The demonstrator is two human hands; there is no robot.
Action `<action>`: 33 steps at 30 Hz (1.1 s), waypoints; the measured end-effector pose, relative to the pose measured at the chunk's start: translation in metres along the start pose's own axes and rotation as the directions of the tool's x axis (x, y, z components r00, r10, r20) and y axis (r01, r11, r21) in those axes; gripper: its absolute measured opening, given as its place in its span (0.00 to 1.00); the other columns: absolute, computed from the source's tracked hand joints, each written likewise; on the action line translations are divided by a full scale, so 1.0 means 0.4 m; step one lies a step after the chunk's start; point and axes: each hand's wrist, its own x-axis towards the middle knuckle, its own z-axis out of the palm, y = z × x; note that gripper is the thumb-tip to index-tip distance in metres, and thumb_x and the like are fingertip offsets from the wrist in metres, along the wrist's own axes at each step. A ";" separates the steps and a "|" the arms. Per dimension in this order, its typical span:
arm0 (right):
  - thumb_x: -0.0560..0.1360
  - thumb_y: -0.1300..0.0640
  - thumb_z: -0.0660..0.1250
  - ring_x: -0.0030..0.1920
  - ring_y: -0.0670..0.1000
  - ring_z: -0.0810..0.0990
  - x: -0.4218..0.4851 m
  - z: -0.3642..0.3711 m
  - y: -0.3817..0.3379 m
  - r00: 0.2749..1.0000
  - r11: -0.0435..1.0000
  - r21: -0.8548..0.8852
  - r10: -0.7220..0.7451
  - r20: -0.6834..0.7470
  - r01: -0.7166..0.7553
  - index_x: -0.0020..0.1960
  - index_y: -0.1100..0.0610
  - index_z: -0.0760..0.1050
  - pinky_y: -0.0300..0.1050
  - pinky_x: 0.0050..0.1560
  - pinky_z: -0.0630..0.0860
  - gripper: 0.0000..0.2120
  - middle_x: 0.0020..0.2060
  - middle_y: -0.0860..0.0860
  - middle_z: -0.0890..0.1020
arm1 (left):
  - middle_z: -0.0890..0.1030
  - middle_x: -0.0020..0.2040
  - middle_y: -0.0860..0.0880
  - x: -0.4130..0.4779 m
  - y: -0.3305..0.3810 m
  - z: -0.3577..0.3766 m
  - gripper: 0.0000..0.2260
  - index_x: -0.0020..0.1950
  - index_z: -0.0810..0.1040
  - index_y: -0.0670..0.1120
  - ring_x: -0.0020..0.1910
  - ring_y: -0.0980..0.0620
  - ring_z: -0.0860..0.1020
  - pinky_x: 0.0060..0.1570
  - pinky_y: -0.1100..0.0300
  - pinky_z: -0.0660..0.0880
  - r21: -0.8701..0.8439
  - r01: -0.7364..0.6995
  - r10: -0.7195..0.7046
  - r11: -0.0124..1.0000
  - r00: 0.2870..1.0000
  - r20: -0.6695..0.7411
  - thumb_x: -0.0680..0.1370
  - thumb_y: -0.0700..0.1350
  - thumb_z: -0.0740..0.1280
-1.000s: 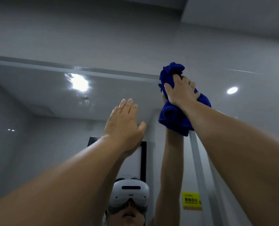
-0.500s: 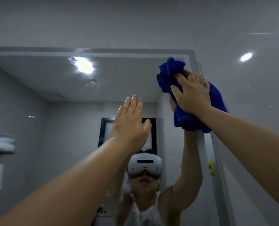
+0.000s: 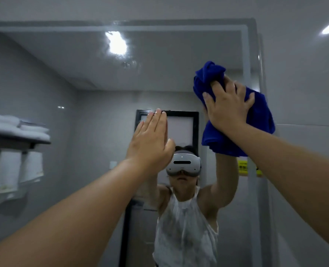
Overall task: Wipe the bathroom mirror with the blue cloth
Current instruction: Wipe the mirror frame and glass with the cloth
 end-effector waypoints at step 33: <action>0.76 0.50 0.58 0.69 0.61 0.66 -0.189 0.053 -0.037 0.966 0.958 0.130 -0.258 -0.003 0.256 0.66 0.52 0.71 0.66 0.68 0.51 0.19 0.69 0.55 0.70 | 0.41 0.78 0.48 -0.171 0.020 -0.027 0.36 0.76 0.41 0.46 0.76 0.51 0.41 0.72 0.55 0.40 0.101 0.132 -0.146 0.986 0.978 0.152 0.76 0.49 0.60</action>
